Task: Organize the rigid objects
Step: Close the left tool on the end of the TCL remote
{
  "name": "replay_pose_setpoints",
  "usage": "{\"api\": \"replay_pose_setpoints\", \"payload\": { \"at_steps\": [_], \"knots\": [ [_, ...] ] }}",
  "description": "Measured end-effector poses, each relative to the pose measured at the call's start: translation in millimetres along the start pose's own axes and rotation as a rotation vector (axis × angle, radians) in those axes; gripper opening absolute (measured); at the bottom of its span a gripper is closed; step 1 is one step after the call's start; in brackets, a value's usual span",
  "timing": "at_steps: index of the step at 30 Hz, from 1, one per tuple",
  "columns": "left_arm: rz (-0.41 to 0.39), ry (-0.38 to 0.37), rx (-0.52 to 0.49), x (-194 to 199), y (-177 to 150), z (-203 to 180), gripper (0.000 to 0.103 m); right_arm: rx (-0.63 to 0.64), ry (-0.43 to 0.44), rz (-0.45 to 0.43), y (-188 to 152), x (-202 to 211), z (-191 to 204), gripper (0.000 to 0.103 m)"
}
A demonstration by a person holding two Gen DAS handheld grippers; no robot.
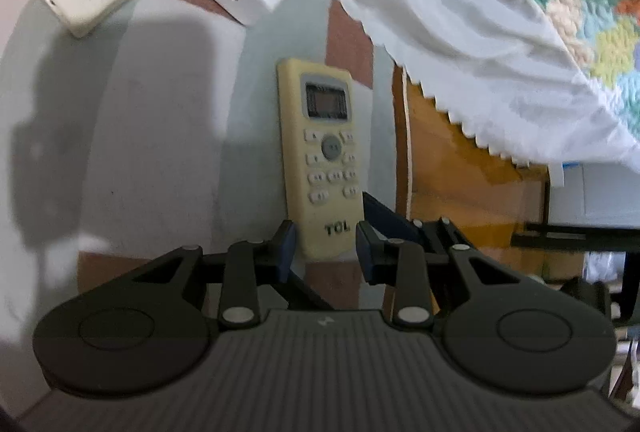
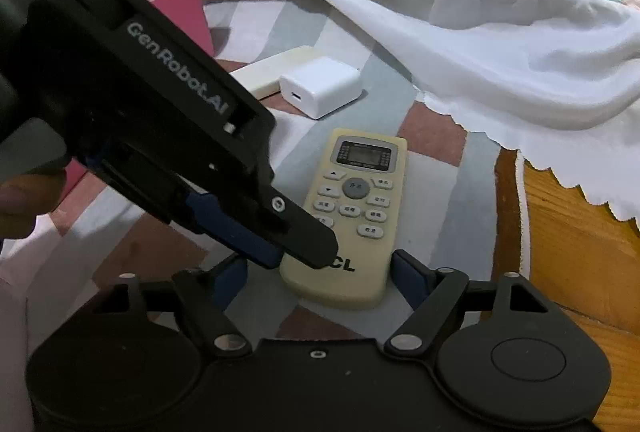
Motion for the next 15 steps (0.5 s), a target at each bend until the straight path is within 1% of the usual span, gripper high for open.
{"api": "replay_pose_setpoints", "payload": {
  "at_steps": [1, 3, 6, 8, 10, 12, 13, 14, 15],
  "knots": [
    [-0.015, 0.016, -0.001, 1.1, 1.1, 0.2, 0.031, -0.005, -0.001, -0.005, 0.9, -1.0, -1.3, 0.085],
    [-0.043, 0.087, -0.019, 1.6, 4.9, 0.1, 0.031, -0.020, -0.001, -0.012, 3.5, -3.8, -2.8, 0.089],
    [-0.082, 0.119, -0.024, 4.3, 6.9, -0.7, 0.032, -0.036, 0.000, -0.037, 8.9, -12.8, -2.5, 0.096],
    [-0.094, 0.129, -0.038, 4.3, 6.8, -3.7, 0.034, -0.020, -0.014, -0.041, 11.2, -17.6, 1.1, 0.098],
    [-0.103, 0.133, -0.044, 4.8, 5.3, -3.7, 0.034, -0.023, -0.026, -0.019, 15.2, -19.8, 5.0, 0.097],
    [-0.115, 0.132, -0.031, 5.6, 5.3, -2.4, 0.034, -0.024, -0.015, -0.010, 15.2, -18.5, 7.1, 0.092],
    [-0.118, 0.132, -0.024, 5.3, 5.3, -1.9, 0.034, -0.017, -0.040, -0.016, 14.1, -16.8, 7.9, 0.082],
    [-0.117, 0.131, -0.022, 5.6, 4.4, -1.3, 0.034, -0.007, -0.064, -0.021, 12.7, -15.3, 8.2, 0.075],
    [-0.116, 0.131, -0.023, 5.5, 4.7, -1.5, 0.034, -0.008, -0.066, -0.019, 12.8, -13.2, 7.4, 0.070]
  ]
}}
Point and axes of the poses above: each gripper's, at about its wrist camera, not at the fingertips, and x roughly against the way its jaws point, z to its left, y to its top, the point moved 1 cm from there along -x, roughly the way its jaws point, and after that the axes turned 12 degrees about -x, right-handed, at the moved point
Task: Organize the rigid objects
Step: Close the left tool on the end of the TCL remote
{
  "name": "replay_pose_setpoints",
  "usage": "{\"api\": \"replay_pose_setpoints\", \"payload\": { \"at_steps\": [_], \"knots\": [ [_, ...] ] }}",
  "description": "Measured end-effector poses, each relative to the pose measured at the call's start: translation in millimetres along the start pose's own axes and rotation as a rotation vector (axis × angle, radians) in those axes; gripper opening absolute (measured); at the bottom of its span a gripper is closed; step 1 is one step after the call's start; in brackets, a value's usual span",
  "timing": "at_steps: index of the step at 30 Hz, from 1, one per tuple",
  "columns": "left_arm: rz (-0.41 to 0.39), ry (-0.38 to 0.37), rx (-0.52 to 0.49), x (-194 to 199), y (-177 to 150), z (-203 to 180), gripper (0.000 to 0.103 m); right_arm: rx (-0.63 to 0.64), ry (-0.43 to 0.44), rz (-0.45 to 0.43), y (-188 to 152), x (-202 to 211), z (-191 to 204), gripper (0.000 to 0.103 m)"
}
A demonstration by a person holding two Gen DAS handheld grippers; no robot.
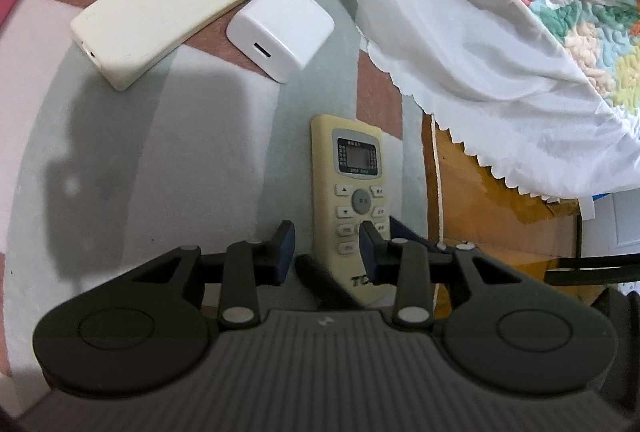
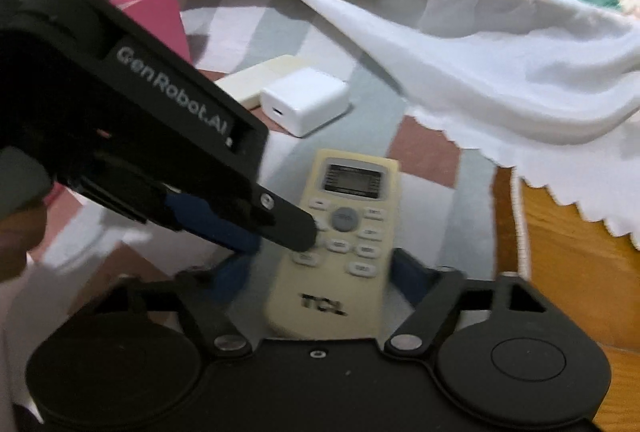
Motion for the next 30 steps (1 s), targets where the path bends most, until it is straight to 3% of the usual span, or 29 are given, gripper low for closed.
{"api": "replay_pose_setpoints", "payload": {
  "at_steps": [10, 13, 15, 17, 20, 28, 30],
  "knots": [
    [0.001, 0.011, 0.003, -1.0, -4.2, -5.5, 0.039, -0.276, 0.169, 0.034, 2.1, 13.6, -37.1, 0.065],
    [-0.001, 0.044, -0.053, -0.7, -5.7, -14.7, 0.038, -0.263, 0.191, 0.033, -0.8, 14.3, -39.0, 0.065],
    [0.012, 0.079, -0.100, -2.2, -8.6, -21.7, 0.029, -0.253, 0.184, 0.034, -1.2, 15.8, -38.1, 0.063],
    [0.001, 0.120, -0.157, -1.7, -13.7, -31.2, 0.029, -0.238, 0.179, 0.037, -1.0, 15.6, -34.4, 0.058],
    [-0.022, 0.169, -0.206, 0.7, -21.6, -40.6, 0.029, -0.227, 0.180, 0.030, -3.1, 16.1, -31.0, 0.058],
    [-0.014, 0.097, -0.140, 13.0, -26.8, -31.2, 0.029, -0.221, 0.194, 0.051, -3.2, 22.8, -30.5, 0.058],
    [-0.011, 0.056, -0.124, 16.8, -27.8, -29.9, 0.029, -0.240, 0.216, 0.069, -4.1, 24.5, -33.4, 0.064]
  ]
}}
Point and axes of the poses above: each gripper's, at about its wrist camera, not at the fingertips, and x roughly against the way its jaws point, z to its left, y to its top, the point moved 1 cm from there along -x, roughly the way its jaws point, and after that the axes turned 12 degrees about -x, right-handed, at the moved point
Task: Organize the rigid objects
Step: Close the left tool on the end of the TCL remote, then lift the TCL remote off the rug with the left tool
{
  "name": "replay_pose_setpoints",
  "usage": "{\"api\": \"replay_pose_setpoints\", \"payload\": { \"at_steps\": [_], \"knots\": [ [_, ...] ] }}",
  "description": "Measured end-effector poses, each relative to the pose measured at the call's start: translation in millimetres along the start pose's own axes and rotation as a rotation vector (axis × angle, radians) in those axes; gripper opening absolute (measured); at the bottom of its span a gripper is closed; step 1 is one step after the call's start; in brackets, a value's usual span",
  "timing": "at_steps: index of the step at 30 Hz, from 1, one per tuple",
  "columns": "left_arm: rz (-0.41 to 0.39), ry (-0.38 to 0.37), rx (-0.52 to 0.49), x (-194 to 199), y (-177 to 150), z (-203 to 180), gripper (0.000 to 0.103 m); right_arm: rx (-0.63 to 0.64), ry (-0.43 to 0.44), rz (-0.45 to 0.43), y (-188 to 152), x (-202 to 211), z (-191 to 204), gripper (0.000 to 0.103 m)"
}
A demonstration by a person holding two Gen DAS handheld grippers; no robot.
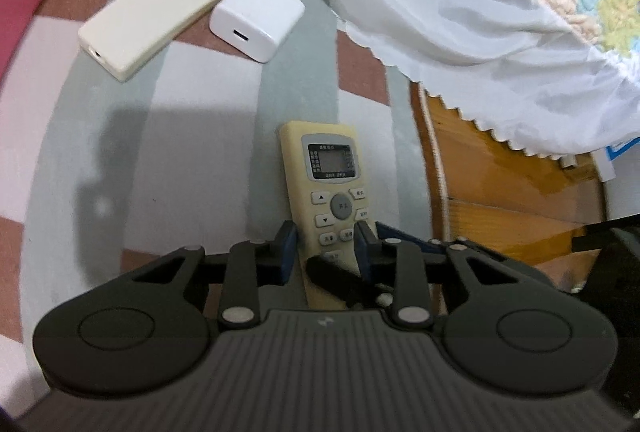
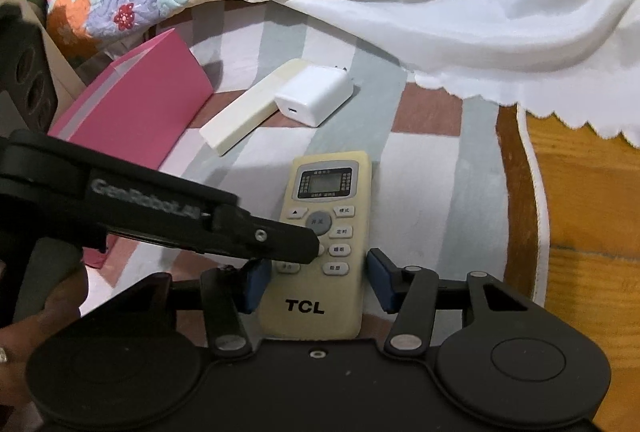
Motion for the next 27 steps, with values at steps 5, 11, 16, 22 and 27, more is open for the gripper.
{"api": "replay_pose_setpoints", "payload": {
  "at_steps": [5, 11, 16, 22, 27],
  "knots": [
    [0.000, -0.011, -0.012, 1.9, 1.0, -6.1, 0.029, 0.135, -0.078, 0.032, -8.6, -3.4, 16.2, 0.070],
    [0.005, -0.032, 0.023, -1.5, -1.0, -1.5, 0.029, 0.225, -0.210, -0.004, -16.2, -10.5, 32.3, 0.064],
    [-0.001, -0.032, 0.101, -8.8, -5.2, 8.2, 0.036, 0.093, -0.163, -0.012, -8.6, -5.2, 19.6, 0.063],
    [-0.021, -0.015, 0.038, -4.7, -5.6, -2.9, 0.026, 0.070, -0.130, -0.018, -8.4, -1.1, 14.3, 0.063],
    [-0.013, 0.001, 0.021, -1.2, -5.2, -8.3, 0.025, 0.097, -0.173, -0.007, -11.5, -1.1, 24.3, 0.063]
  ]
}}
Point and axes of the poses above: each gripper's, at about its wrist camera, not at the fingertips, and x roughly against the way its jaws point, z to its left, y to its top, the point moved 1 cm from there along -x, roughly the way its jaws point, and after that the axes turned 12 degrees about -x, right-handed, at the moved point
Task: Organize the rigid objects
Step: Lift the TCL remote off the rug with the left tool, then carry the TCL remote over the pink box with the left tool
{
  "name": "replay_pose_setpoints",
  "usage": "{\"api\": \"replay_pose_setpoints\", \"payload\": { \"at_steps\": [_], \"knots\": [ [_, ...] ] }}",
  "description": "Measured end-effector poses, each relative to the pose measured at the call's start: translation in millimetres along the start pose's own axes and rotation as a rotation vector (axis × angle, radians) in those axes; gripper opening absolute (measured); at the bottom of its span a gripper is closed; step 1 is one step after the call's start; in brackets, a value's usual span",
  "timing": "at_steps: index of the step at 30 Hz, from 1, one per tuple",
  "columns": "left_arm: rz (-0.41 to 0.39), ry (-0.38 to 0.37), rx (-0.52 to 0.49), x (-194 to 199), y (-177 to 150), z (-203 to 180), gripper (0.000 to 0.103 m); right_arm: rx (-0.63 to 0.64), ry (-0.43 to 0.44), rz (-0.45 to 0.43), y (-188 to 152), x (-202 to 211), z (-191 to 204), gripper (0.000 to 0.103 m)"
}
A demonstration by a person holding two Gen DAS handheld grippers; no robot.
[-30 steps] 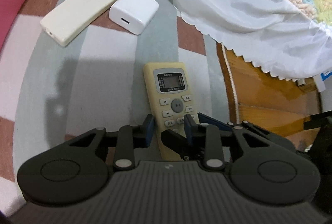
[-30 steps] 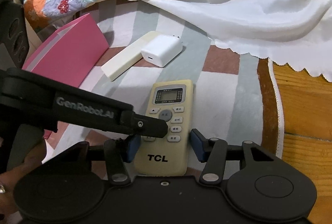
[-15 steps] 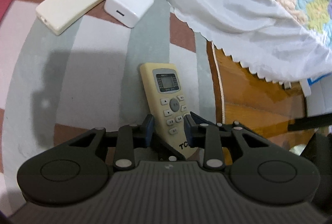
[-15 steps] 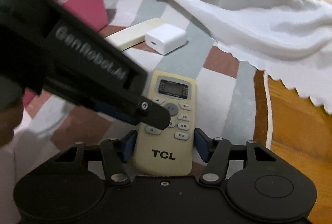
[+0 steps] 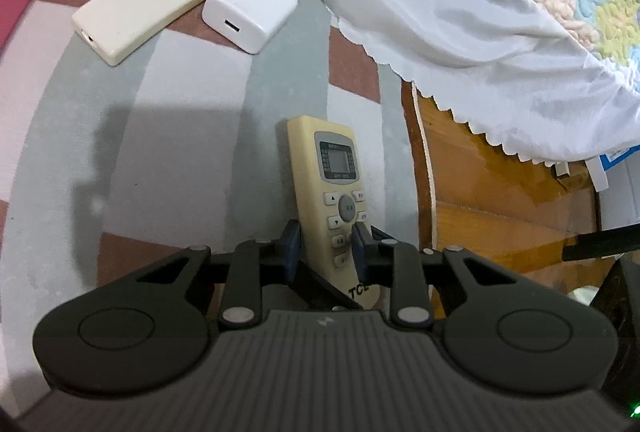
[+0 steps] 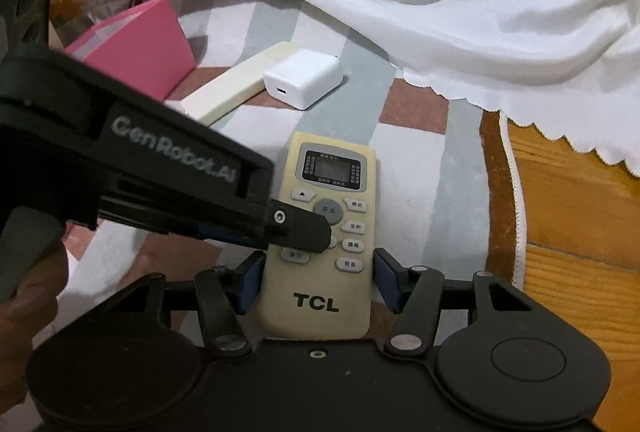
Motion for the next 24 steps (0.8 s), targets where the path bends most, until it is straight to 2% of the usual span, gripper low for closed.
{"api": "replay_pose_setpoints", "payload": {
  "at_steps": [5, 11, 19, 24],
  "knots": [
    [-0.012, -0.019, 0.009, 14.4, -0.1, 1.1, 0.025, -0.044, 0.046, 0.003, 2.7, 8.2, -2.3, 0.063],
    [-0.038, -0.009, -0.060, 46.1, 6.2, -11.5, 0.026, 0.032, 0.009, -0.026, 10.7, 29.7, 18.6, 0.063],
    [-0.120, -0.007, -0.010, 119.5, 12.5, -5.4, 0.026, 0.087, 0.057, -0.041, 35.5, 66.9, 54.1, 0.063],
    [-0.168, 0.010, 0.023, 168.1, 14.5, 3.5, 0.026, 0.210, 0.079, -0.083, 46.6, 92.3, 95.1, 0.063]
  ]
}}
Point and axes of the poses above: each gripper's, at about its wrist camera, not at the fingertips, and x roughly against the way its jaws point, z to its left, y to its top, the point moved 1 cm from there along -x, roughly the way its jaws point, and after that the axes turned 12 degrees about -x, right-handed, at the moved point
